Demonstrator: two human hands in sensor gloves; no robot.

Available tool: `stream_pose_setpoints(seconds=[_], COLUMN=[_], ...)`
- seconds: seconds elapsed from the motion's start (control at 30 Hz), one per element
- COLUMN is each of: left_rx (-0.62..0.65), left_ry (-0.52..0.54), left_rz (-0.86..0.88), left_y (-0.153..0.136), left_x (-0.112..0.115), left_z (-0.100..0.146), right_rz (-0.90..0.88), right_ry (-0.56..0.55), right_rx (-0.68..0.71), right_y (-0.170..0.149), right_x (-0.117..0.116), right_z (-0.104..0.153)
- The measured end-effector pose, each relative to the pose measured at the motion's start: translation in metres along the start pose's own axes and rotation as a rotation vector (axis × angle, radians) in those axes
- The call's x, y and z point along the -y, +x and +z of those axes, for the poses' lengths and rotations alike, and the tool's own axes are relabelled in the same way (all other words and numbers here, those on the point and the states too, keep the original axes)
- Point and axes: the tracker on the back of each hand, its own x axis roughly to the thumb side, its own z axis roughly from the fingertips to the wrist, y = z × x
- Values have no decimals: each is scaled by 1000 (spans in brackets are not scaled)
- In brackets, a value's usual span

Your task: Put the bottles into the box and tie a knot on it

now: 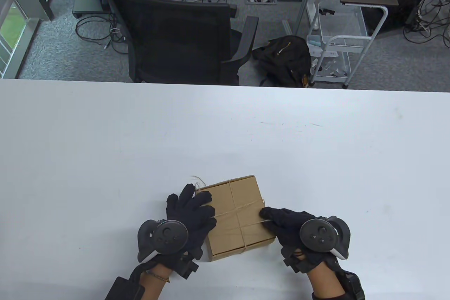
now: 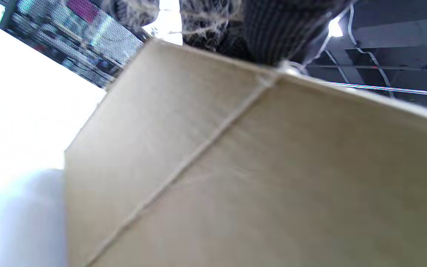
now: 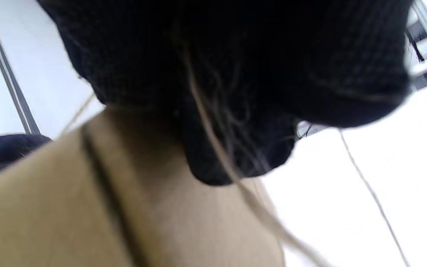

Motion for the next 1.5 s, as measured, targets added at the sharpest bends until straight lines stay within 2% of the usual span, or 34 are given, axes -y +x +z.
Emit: stream_pose_setpoints(seconds=[0.1,0.17,0.23,0.3,0.33,0.4,0.5,0.63,0.7,0.73,0.77,0.83,0.93,1.03,1.17,1.23,1.33,1.5], left_rx=[13,-4,3,-3,0,11,14,11,11,16,16,22,31,39,64,126,206,253], left_ry=[-9,-27,-35,-43,-46,-43,-36,-33,-28,-28,-25,-19,-13,2,9,-17,-69,-119], left_rz=[29,46,54,82,79,62,53,34,7,-15,-21,-38,-48,-20,92,160,108,-49], left_y=[-3,-7,-9,-10,-9,-9,-7,-5,-2,0,2,5,7,7,13,17,21,16], left_x=[-2,2,2,4,4,5,7,7,8,8,9,9,10,6,-4,-8,-11,-13], left_z=[0,0,-2,-2,-3,-4,-5,-5,-5,-4,-4,-3,-1,1,3,4,5,5], right_rz=[-195,-402,-509,-450,-328,-153,-47,-15,-34,-66,-86,-104,-20,83,49,61,76,92], right_ry=[37,4,-71,-179,-233,-268,-316,-246,-172,-89,-36,154,335,317,303,307,302,310], right_rx=[-52,-130,-209,-294,-317,-360,-284,-118,66,149,165,224,198,198,170,174,181,183], right_y=[-12,-26,-40,-47,-51,-50,-42,-18,1,12,18,32,41,41,35,36,37,38], right_x=[-2,-5,-4,1,6,11,14,11,0,-9,-16,-38,-60,-62,-61,-62,-62,-62], right_z=[0,0,2,6,8,11,11,7,3,1,1,-1,-1,-1,0,0,0,1])
